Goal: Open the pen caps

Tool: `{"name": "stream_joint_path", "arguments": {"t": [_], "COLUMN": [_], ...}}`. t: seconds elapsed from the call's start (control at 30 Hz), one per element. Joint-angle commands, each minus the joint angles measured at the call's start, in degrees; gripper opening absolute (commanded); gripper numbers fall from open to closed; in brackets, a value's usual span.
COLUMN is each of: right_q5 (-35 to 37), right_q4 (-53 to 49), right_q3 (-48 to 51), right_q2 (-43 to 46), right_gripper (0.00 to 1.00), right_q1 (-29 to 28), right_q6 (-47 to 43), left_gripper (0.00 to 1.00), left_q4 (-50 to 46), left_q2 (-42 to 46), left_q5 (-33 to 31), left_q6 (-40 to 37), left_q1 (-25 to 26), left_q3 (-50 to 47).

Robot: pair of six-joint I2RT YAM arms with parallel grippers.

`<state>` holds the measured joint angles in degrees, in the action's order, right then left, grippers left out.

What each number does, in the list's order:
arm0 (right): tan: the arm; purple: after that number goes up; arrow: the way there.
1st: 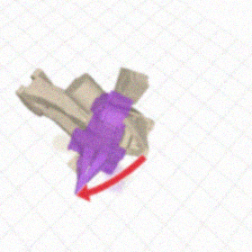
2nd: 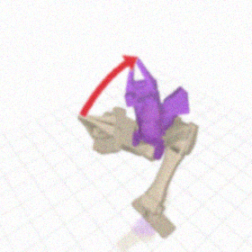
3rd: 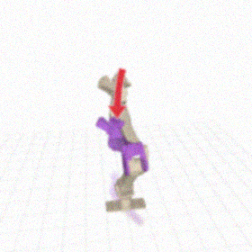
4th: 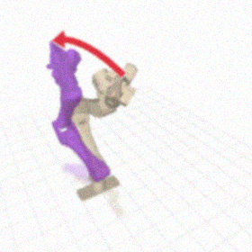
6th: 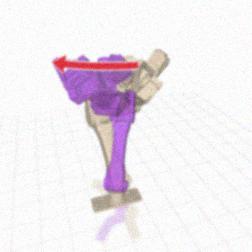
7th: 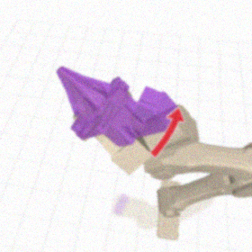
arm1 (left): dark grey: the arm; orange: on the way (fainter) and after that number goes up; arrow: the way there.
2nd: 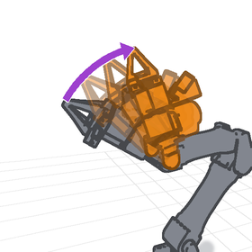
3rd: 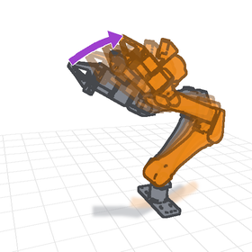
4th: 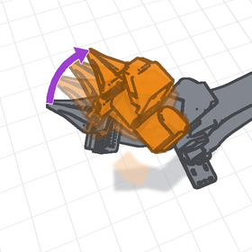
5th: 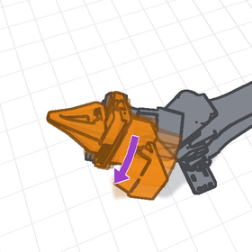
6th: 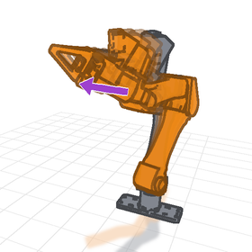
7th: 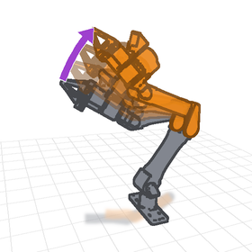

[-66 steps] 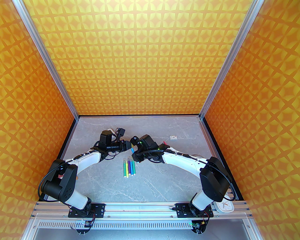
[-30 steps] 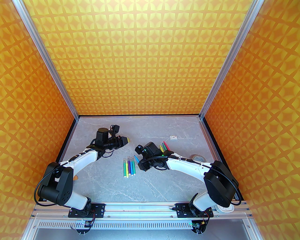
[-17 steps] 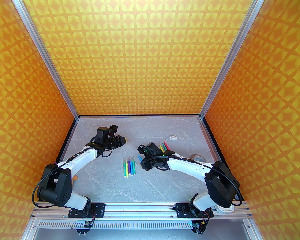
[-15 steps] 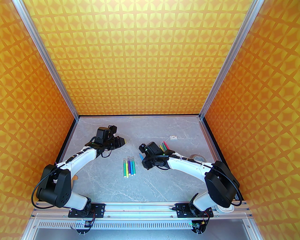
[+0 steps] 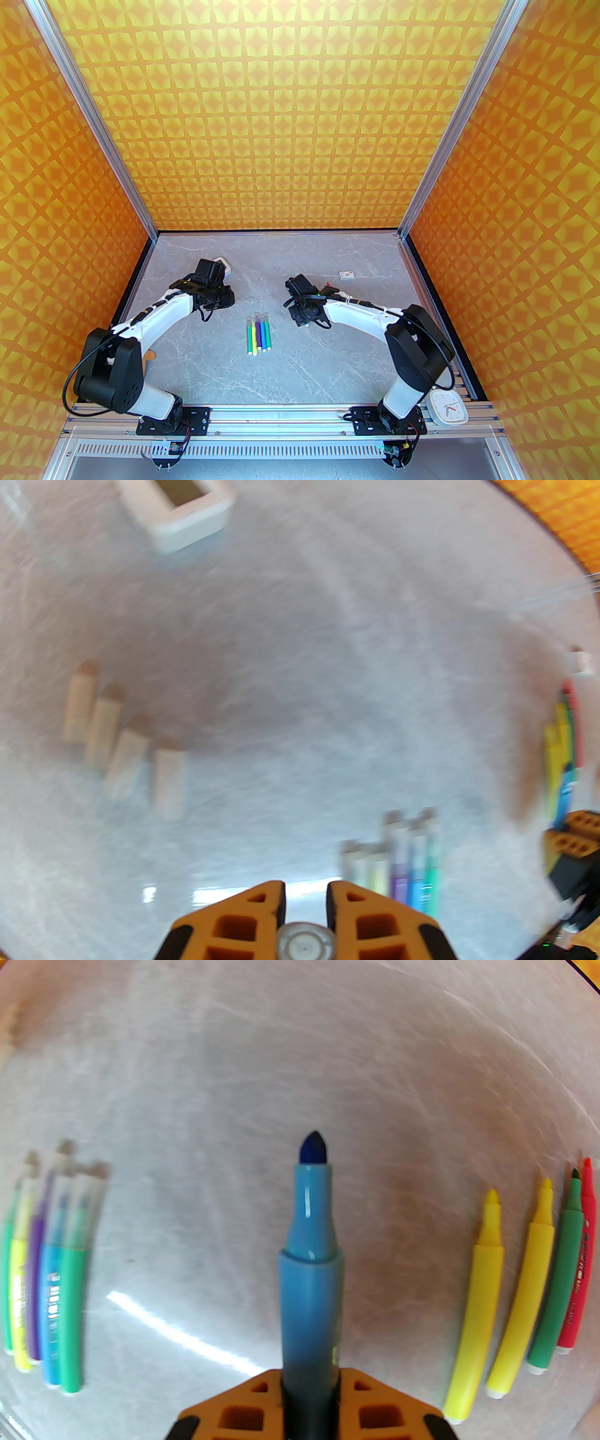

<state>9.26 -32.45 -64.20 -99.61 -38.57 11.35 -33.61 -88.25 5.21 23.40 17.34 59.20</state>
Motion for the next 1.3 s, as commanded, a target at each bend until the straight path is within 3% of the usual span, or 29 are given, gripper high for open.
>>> {"name": "stream_joint_path", "arguments": {"t": [0.0, 1.27], "right_q5": [3.7, 6.6], "right_q4": [-2.1, -2.7], "right_q3": [-1.7, -0.7], "right_q2": [-1.6, -5.0], "right_gripper": [0.0, 0.0], "right_q1": [0.9, 4.0], "right_q6": [-1.3, -2.5], "left_gripper": [0.0, 0.01], "left_q4": [-4.9, -8.3], "left_q2": [-2.5, -18.2], "left_q5": [-4.5, -9.5], "left_q6": [-2.7, -7.6], "left_q1": [-0.3, 0.0], "left_q3": [2.1, 11.4]}}
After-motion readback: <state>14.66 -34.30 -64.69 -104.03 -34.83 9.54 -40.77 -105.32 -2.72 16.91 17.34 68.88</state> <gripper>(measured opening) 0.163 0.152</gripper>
